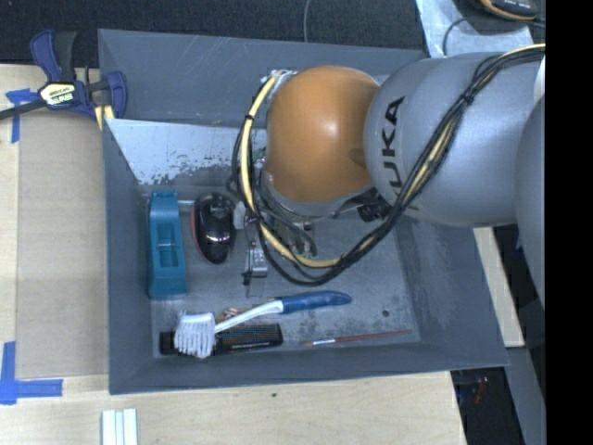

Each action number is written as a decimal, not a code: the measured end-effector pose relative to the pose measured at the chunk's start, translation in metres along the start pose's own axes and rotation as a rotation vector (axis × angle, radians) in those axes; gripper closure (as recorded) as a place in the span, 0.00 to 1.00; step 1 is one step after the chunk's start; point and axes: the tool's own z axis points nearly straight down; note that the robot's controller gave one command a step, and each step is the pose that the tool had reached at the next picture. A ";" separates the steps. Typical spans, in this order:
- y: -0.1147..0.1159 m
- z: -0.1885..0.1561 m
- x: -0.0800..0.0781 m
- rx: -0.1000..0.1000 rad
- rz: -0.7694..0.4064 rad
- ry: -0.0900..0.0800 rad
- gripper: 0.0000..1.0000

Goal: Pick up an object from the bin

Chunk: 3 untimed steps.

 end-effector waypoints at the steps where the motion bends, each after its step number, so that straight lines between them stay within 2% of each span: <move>1: 0.000 -0.005 -0.002 -0.002 0.003 -0.008 0.00; 2: 0.021 0.066 0.026 -0.003 -0.051 -0.012 0.00; 3: 0.031 0.074 0.042 -0.002 -0.131 -0.013 0.00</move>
Offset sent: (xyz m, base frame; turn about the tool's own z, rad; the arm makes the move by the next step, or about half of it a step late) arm -0.0521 0.0389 -0.1263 -0.0914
